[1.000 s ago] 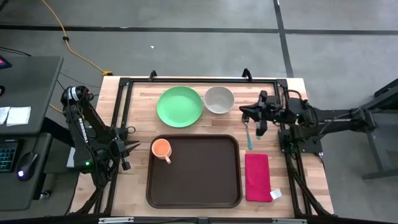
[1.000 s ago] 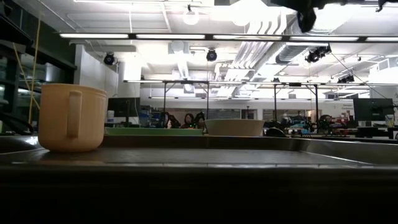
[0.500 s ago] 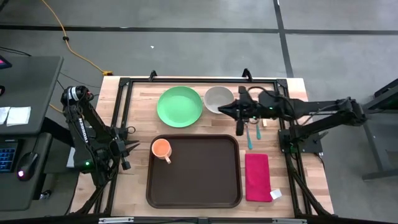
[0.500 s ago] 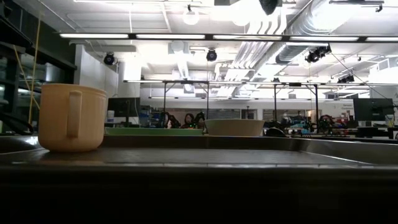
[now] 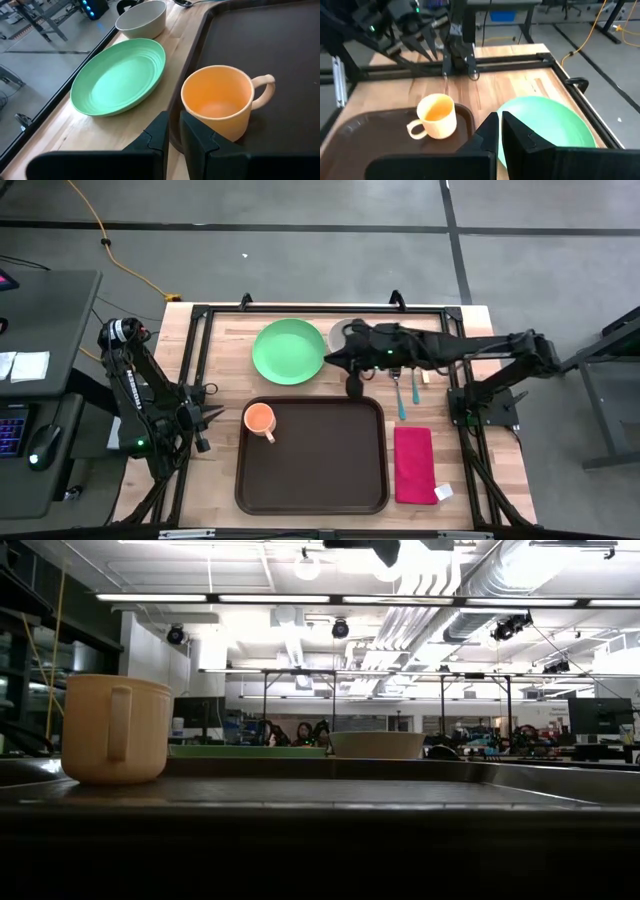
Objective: Set up tray
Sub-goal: Put the green plate on the black serving tray to the bottom right of the orange mug
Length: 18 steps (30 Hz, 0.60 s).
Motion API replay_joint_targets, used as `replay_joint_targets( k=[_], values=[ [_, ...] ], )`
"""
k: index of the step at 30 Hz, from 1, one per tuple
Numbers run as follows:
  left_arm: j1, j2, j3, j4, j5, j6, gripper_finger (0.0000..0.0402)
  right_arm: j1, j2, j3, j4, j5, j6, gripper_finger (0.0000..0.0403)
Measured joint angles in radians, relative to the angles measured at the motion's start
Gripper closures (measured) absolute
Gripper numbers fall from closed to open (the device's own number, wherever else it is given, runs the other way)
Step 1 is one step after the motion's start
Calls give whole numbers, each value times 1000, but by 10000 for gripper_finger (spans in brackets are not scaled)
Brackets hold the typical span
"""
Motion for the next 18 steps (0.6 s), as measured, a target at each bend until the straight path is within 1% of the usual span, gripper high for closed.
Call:
replay_joint_targets(
  k=[9, 18],
  values=[
    [0, 0, 0, -2, 1, 0, 323, -16, 149, 125, -62, 1, -51, 402],
    [0, 0, 0, -2, 2, -1, 323, -56, 262, 223, -137, 0, -84, 402]
  ],
)
